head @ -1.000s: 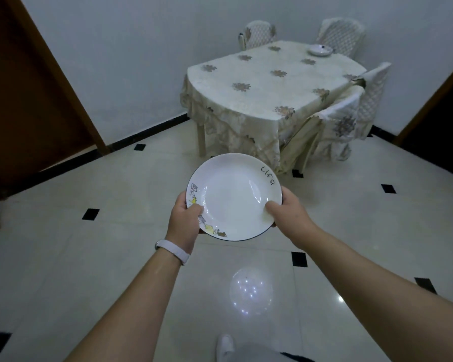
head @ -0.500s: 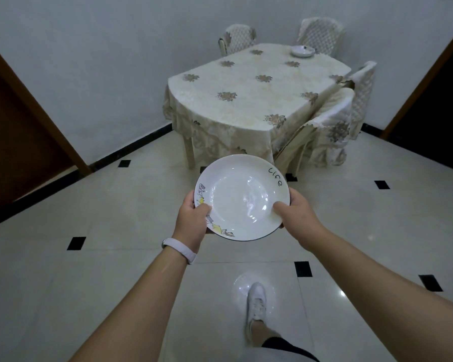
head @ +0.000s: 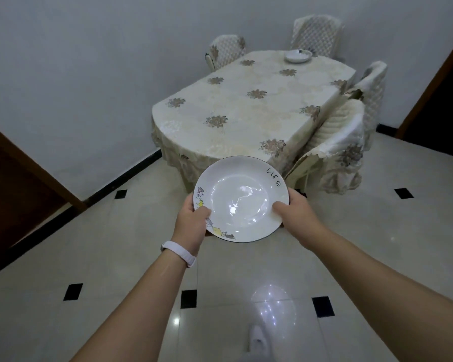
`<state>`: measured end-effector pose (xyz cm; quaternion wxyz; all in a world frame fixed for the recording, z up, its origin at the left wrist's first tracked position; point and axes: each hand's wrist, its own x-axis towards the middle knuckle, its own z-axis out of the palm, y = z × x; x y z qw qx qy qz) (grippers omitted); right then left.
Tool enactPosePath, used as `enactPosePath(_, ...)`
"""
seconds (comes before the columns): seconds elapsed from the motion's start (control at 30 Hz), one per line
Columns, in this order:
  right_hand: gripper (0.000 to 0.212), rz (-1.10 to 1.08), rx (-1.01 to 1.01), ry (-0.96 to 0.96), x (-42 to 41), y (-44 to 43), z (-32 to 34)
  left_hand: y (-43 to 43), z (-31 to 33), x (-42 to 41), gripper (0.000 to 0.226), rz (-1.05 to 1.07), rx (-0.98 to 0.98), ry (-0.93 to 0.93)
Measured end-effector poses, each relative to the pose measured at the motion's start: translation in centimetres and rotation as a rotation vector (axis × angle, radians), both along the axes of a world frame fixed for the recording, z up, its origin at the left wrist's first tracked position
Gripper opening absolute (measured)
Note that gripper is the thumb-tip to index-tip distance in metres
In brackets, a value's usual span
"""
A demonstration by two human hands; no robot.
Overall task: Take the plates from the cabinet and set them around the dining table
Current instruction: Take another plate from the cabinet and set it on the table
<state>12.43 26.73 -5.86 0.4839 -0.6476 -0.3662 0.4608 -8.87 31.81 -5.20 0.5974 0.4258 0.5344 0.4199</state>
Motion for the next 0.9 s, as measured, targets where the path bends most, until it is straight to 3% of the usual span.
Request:
enactPosePath(0.37,0.031,-0.056,0.029,-0.032,7.4,9.2,1.5,10.4,1.8,7.7,0.051,-0.087,0.024,-0.007)
enactPosePath(0.9,0.034,-0.145,-0.084,-0.092,12.6,28.7,-2.2,33.1,-3.5,13.4,0.043,-0.231,0.021,0.103)
